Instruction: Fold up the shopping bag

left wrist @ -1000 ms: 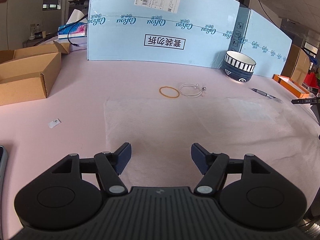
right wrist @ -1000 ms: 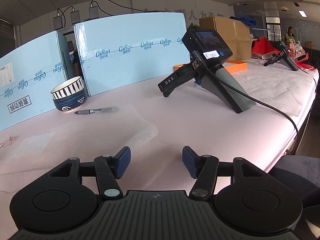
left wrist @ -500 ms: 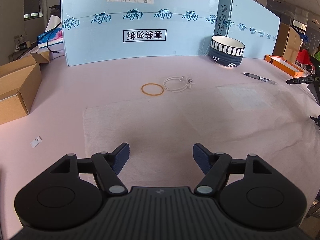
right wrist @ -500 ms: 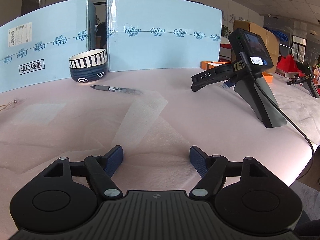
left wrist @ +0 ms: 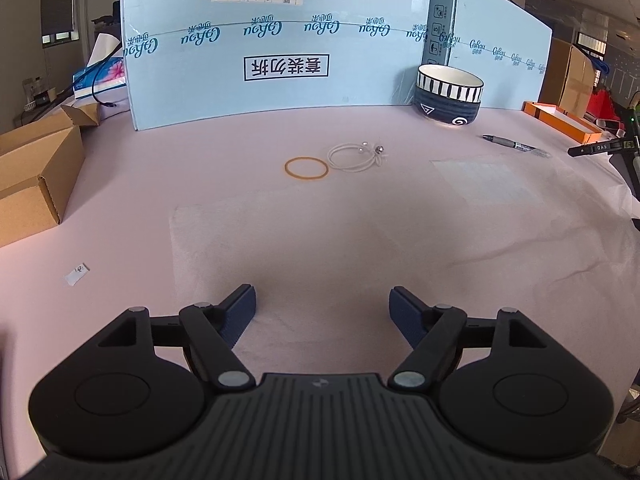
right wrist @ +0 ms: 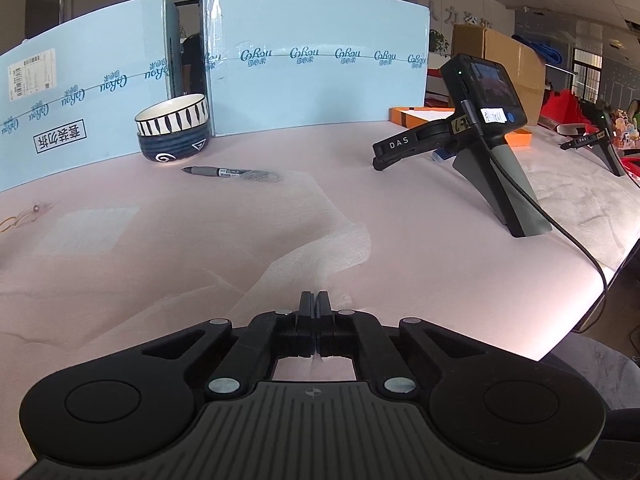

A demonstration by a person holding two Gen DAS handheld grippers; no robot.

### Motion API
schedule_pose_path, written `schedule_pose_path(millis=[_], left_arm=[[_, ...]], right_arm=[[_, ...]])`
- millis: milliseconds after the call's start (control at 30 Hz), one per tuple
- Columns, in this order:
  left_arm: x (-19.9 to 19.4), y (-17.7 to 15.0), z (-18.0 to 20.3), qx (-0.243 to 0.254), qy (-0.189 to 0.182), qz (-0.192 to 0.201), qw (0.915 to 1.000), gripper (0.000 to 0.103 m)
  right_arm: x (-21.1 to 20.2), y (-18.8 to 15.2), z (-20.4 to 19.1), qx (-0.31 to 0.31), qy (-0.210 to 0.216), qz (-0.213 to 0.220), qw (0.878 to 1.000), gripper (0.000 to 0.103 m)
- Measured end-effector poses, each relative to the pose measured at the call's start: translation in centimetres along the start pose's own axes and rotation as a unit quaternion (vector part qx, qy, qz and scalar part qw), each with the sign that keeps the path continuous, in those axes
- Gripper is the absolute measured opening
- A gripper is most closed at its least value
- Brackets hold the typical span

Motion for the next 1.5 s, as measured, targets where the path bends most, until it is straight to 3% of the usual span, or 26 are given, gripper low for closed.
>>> schedule_pose_path(millis=[267, 500, 567, 700, 767, 867, 1033, 1133, 1200, 1333, 1500], left_arm=[[0.3, 0.0, 0.5, 0.026, 0.002, -0.003, 0.9996, 0.077], [0.3, -0.2, 0.4, 0.034, 0.001, 0.000, 0.9994, 0.078], [0.3, -0.3, 0.4, 0.034, 0.000, 0.002, 0.9994, 0.079], [0.3, -0.2, 0.5, 0.035, 0.004, 0.000, 0.9994, 0.080], [0.3, -0.2, 0.5, 0.035, 0.006, -0.002, 0.9994, 0.080], [0.0, 0.1, 0.4, 0.028, 0.020, -0.010, 0.9994, 0.080], [-1.2, 0.5, 0.6, 0.032, 0.026, -0.002, 0.9991, 0.080], [-0.9, 0.9, -0.5, 0.031, 0.064, -0.013, 0.9974, 0.080], [-0.4, 1.4, -1.5, 0.027, 0.081, -0.023, 0.9961, 0.080], [0.9, 2.6, -3.5, 0.010, 0.095, -0.042, 0.9945, 0.080], [2.5, 3.8, -4.6, -0.011, 0.092, -0.050, 0.9944, 0.080]], right_arm=[[-4.6, -0.3, 1.9, 0.005, -0.036, 0.013, 0.999, 0.001], [-3.3, -1.7, 3.3, 0.025, -0.065, 0.000, 0.998, 0.003], [-3.2, -2.1, 4.3, 0.040, -0.083, 0.003, 0.996, 0.008], [-4.0, -2.9, 6.6, 0.080, -0.103, 0.021, 0.991, 0.037], [-4.7, -3.4, 7.6, 0.102, -0.109, 0.032, 0.988, 0.038], [-5.6, -4.3, 9.0, 0.153, -0.082, 0.041, 0.984, 0.041], [-6.2, -4.9, 10.0, 0.224, 0.015, 0.057, 0.973, 0.048], [-6.2, -3.1, 9.8, 0.201, 0.034, 0.070, 0.976, 0.051], [-5.6, -0.9, 9.1, 0.158, 0.044, 0.070, 0.984, 0.068], [-2.6, 4.2, 5.6, 0.050, 0.080, 0.046, 0.994, 0.069], [5.2, 9.1, 1.1, -0.031, 0.104, -0.027, 0.994, 0.069]])
Point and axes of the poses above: each gripper's, at about its wrist camera, not at the fingertips, and x roughly the way its jaws point, z to its right, y to its top, the point moved 5 cm from there along x, roughly the way its jaws point, and after that the axes turned 7 degrees about -z, right-handed, at the moved point
